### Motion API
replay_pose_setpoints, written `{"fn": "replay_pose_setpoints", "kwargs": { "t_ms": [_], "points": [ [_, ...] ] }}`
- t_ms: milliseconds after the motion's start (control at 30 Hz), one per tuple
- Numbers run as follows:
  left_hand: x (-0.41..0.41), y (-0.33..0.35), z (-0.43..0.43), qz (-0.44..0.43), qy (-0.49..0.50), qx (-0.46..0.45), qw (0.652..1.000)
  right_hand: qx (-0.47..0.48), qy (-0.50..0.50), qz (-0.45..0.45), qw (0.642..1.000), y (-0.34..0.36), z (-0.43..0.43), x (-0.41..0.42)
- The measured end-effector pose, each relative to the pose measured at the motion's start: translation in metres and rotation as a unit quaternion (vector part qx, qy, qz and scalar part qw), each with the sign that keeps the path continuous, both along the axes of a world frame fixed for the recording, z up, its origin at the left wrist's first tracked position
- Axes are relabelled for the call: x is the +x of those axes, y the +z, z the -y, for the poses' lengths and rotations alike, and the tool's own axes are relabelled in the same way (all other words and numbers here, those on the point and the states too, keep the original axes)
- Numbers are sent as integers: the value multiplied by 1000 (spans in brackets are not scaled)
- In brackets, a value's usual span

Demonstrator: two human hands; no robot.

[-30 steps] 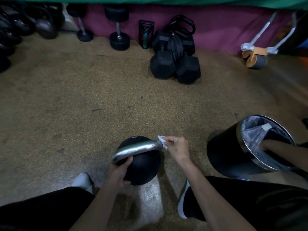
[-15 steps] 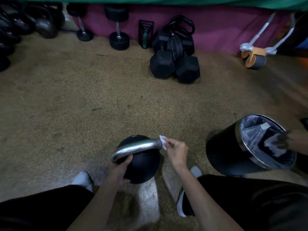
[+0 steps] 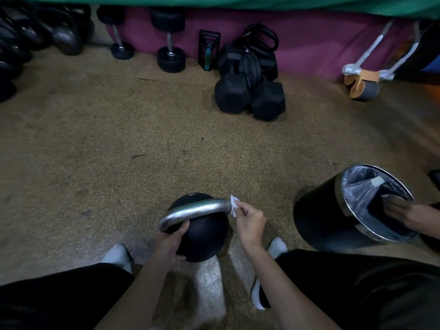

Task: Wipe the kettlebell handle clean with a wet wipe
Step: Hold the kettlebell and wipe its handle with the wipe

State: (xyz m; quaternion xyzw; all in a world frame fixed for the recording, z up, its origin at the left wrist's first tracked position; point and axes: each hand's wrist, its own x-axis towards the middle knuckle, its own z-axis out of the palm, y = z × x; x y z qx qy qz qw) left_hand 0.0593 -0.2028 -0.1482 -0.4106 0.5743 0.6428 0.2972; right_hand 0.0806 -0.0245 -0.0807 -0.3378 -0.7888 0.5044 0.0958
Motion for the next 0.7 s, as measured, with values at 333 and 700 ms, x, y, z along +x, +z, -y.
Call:
{"fn": "replay_pose_setpoints", "kwargs": {
  "t_ms": [333,700],
  "points": [
    [0,-2,0,-2,2,14,1000,40,-25,-39,998,-9,15,7],
    [0,-2,0,-8,10,14,1000,9,-71,-64,995,-12,19,4]
  ]
}}
